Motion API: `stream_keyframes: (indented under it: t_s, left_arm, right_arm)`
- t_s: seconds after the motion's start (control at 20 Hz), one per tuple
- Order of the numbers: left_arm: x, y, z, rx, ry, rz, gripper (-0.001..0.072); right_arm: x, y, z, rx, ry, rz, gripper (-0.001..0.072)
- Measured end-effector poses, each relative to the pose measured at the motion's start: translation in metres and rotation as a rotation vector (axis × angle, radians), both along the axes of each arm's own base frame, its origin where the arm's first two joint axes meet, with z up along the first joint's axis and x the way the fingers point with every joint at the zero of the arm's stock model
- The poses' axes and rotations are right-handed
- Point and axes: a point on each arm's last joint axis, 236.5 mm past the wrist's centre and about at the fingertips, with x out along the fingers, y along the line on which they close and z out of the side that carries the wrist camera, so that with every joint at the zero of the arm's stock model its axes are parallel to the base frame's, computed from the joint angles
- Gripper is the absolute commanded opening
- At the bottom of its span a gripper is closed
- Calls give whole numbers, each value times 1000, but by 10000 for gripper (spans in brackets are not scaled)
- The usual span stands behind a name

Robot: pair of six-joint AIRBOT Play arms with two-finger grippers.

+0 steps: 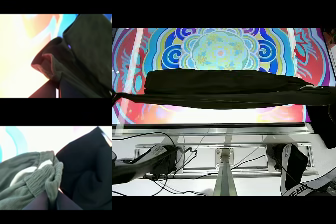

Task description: Fold the clothes and pants, and hang the long-sleeved shirts on hangers.

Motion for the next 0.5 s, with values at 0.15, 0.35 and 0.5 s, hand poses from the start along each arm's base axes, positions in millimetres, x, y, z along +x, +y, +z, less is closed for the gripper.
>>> stream_keyframes:
  t_s: [0.15, 0.35, 0.5]
  left_arm:
    - [46, -7, 7, 43, -64, 33, 11]
    - [121, -33, 11, 82, -152, 30, 11]
    - [173, -55, 1, 91, -198, 26, 76]
  right_arm:
    - [23, -9, -11, 73, -29, -4, 27]
    - [74, -36, -47, 236, -111, -52, 28]
    - [113, -56, -79, 382, -202, -131, 45]
